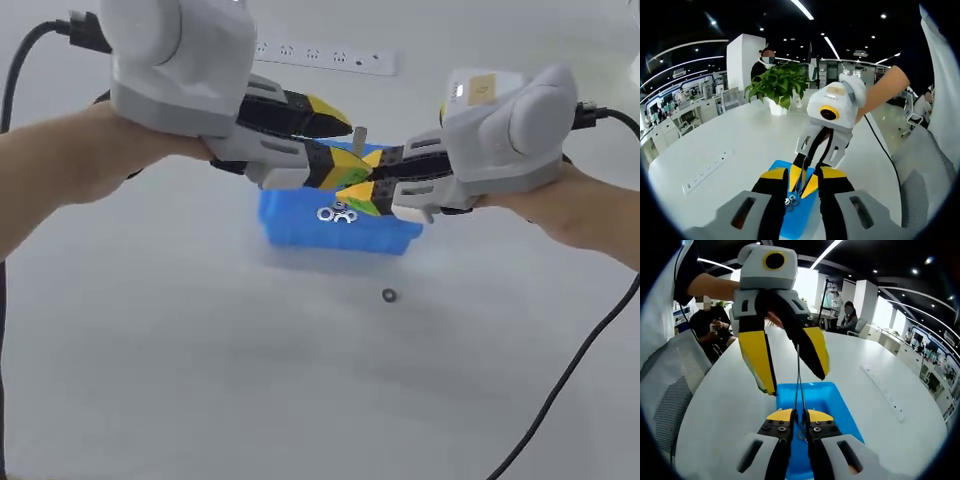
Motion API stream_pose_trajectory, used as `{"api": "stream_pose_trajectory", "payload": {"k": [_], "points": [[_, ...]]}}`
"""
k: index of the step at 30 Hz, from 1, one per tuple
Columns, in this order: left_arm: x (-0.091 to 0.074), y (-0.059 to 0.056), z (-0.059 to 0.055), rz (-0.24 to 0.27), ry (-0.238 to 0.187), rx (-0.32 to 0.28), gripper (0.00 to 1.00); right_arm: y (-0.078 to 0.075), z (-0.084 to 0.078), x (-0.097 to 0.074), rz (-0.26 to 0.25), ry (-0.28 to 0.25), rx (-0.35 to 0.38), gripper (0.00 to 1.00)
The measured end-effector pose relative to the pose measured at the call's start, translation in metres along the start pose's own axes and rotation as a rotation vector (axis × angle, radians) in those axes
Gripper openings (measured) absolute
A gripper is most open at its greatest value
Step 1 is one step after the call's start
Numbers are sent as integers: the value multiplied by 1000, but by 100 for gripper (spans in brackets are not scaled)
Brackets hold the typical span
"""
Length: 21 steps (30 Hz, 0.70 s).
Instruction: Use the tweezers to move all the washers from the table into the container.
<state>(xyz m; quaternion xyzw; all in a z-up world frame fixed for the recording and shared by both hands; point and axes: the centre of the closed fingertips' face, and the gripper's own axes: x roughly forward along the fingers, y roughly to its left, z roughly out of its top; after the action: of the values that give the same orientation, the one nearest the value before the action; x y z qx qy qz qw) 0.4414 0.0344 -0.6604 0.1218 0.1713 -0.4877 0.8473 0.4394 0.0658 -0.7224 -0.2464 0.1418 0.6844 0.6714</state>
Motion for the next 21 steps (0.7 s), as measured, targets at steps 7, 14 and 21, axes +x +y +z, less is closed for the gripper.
{"api": "stream_pose_trajectory", "payload": {"k": [7,14,21], "points": [[2,-5,1,-38,10,16,19,0,2,1,7,-7,-2,10],[0,-8,8,-31,23,72,9,-1,4,-1,10,-11,-9,10],[-1,-9,9,-12,50,115,6,0,5,-3,5,-6,-11,10]]}}
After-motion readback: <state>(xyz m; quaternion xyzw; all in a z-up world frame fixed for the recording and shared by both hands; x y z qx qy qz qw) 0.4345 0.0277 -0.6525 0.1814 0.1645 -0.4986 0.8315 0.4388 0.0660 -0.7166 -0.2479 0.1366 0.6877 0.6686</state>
